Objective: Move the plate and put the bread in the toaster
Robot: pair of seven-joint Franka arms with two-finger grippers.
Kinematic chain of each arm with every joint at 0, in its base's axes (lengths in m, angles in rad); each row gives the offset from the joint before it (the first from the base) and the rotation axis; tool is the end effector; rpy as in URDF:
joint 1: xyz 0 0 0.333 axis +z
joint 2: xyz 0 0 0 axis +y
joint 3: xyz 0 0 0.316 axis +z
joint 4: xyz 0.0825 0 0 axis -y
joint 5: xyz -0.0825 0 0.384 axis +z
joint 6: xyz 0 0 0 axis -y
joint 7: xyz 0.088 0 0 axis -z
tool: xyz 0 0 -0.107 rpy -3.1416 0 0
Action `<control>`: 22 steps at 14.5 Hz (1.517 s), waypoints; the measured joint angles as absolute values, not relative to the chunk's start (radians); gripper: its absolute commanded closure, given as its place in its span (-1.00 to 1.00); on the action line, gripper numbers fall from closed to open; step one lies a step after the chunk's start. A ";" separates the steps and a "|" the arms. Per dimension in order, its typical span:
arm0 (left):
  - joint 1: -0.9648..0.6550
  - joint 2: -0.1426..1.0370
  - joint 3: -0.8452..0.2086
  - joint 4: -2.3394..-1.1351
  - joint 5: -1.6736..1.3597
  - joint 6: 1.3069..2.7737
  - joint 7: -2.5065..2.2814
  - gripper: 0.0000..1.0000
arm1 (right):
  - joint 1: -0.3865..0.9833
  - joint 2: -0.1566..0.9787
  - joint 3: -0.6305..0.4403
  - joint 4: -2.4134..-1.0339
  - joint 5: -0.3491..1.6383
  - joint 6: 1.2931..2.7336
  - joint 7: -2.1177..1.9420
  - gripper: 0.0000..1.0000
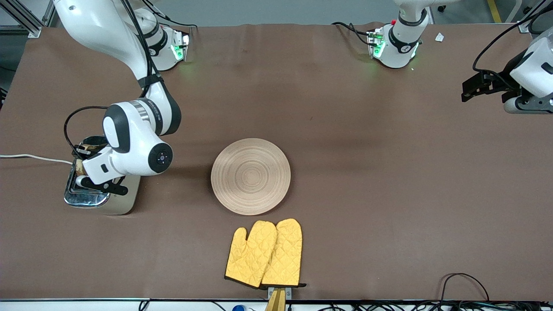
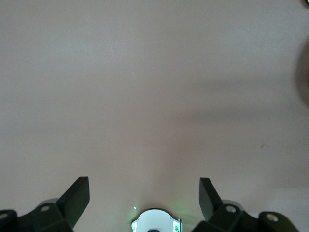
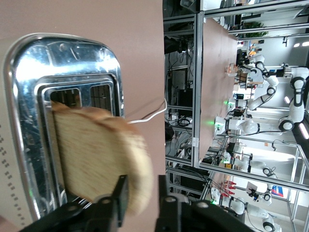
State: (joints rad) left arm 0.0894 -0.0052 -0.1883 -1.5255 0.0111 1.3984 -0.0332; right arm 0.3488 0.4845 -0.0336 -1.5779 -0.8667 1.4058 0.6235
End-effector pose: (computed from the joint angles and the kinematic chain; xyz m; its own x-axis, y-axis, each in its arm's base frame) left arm 0.5321 -0.0517 0.6343 0.9906 -0.0629 -0.1212 -0.0653 -0.9977 -0.0161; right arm 0.6191 0.1087 0.3661 0.9819 -0.1817 -0.0541 -0.0395 -0.4751 0.8790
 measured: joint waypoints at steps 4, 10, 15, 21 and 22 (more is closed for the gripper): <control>0.089 -0.005 -0.188 -1.525 0.011 1.405 -0.033 -1.00 | 0.349 0.489 -0.033 -1.563 -0.845 1.406 0.624 -1.00; 0.089 -0.005 -0.188 -1.525 0.011 1.408 -0.033 -1.00 | 0.343 0.482 -0.038 -1.428 -0.683 1.399 0.626 -1.00; 0.089 -0.006 -0.188 -1.523 0.011 1.410 -0.036 -1.00 | 0.298 0.372 -0.040 -1.392 -0.559 1.401 0.579 -1.00; 0.086 -0.006 -0.189 -1.520 0.011 1.410 -0.036 -1.00 | 0.182 0.221 -0.043 -1.390 -0.303 1.420 0.404 -1.00; 0.086 -0.006 -0.189 -1.520 0.011 1.410 -0.037 -1.00 | 0.146 0.203 -0.044 -1.390 -0.249 1.420 0.358 -1.00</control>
